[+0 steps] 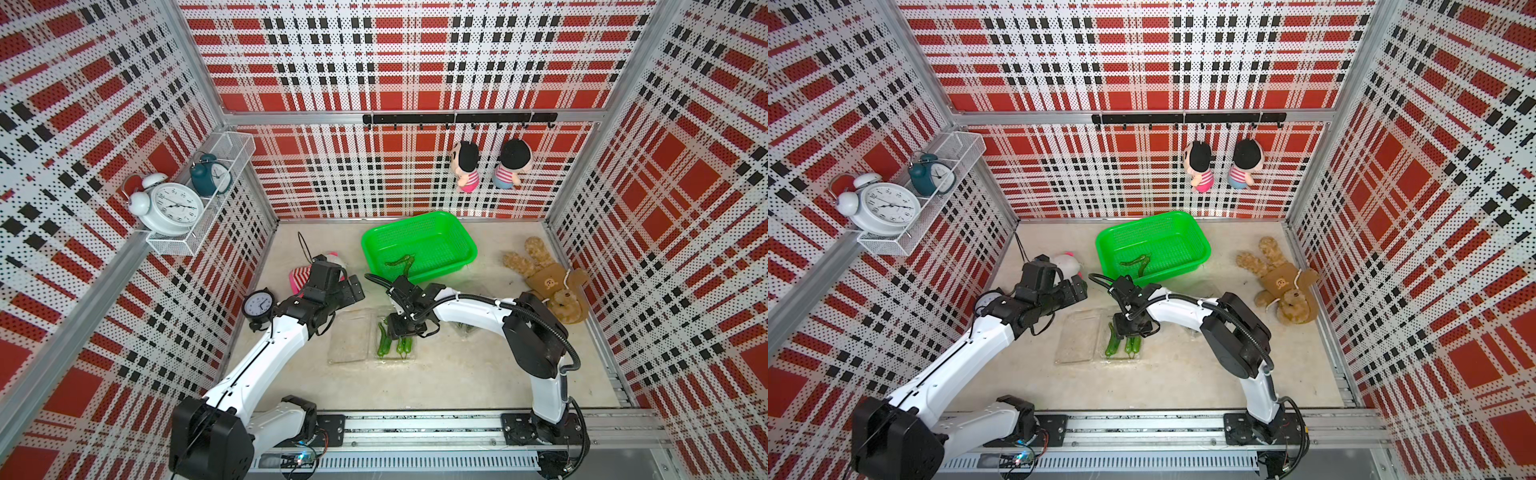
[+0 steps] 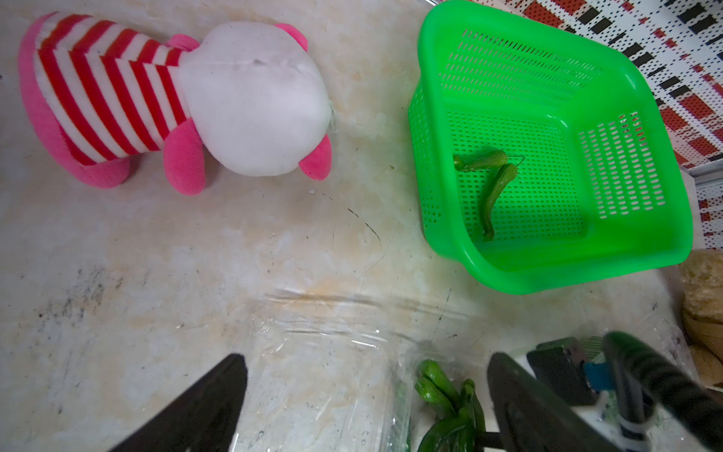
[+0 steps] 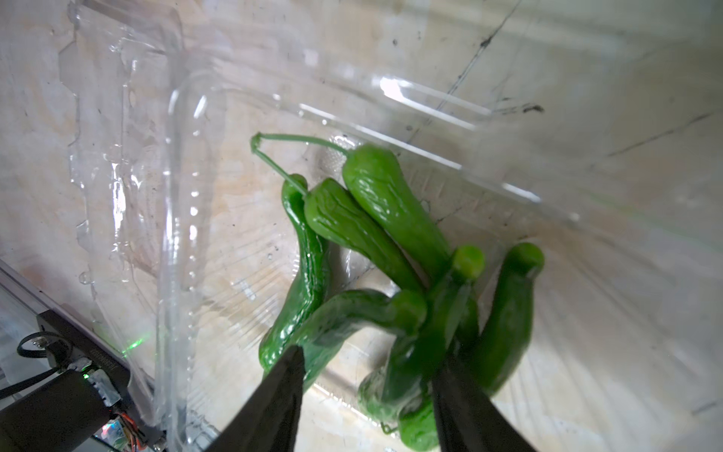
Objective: Take small green peppers out of containers
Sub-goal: Pick up the green pepper from the packing box.
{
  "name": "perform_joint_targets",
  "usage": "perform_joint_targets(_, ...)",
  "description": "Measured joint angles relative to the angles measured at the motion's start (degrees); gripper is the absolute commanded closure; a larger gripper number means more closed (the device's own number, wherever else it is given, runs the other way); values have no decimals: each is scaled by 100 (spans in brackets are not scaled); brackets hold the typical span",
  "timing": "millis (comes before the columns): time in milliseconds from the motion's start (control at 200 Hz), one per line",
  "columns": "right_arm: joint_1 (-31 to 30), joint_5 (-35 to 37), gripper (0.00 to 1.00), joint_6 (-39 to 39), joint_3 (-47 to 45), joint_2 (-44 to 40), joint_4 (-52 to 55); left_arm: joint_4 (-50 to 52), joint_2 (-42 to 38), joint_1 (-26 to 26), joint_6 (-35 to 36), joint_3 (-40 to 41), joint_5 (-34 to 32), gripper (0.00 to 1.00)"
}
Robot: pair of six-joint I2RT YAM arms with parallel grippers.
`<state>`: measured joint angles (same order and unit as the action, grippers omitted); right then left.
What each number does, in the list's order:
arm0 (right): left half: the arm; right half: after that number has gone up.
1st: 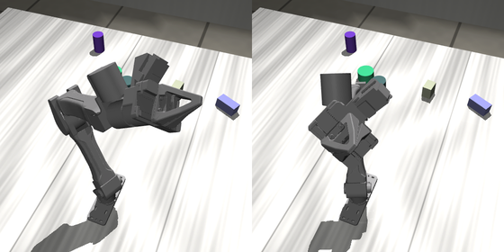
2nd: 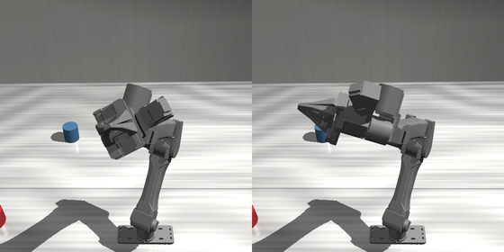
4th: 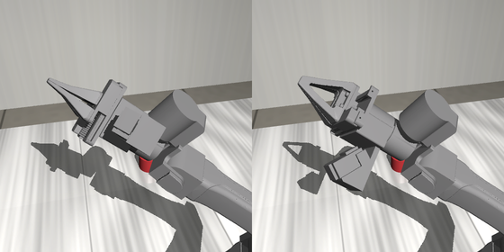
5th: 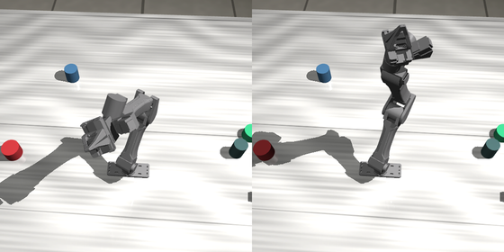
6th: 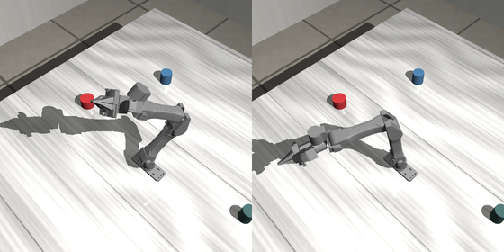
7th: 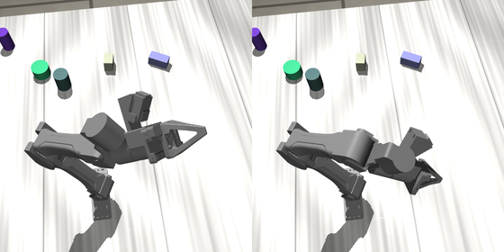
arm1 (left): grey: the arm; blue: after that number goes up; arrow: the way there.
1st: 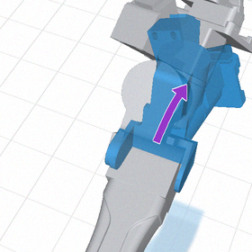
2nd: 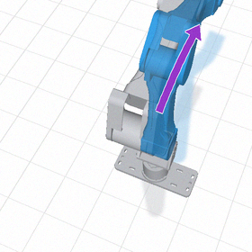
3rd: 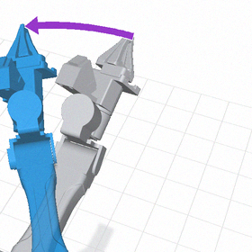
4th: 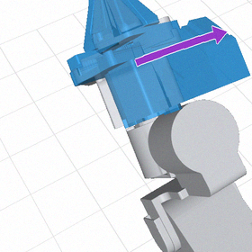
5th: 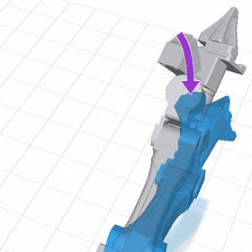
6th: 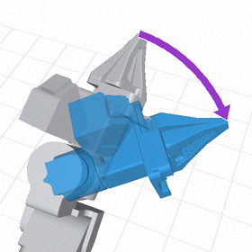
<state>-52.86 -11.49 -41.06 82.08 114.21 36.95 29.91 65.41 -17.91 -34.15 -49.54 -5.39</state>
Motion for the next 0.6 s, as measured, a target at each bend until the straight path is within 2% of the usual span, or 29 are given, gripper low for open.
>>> perform_joint_targets(55, -7, 0, 48, 2, 61, 52, 31, 0, 0, 0, -2, 4, 24, 2)
perform_joint_targets(341, -57, 133, 73, -17, 240, 210, 299, -35, 4, 0, -2, 13, 59, 2)
perform_joint_targets(601, -57, 190, 78, -15, 240, 122, 549, -118, 52, 0, -4, 74, 72, 2)
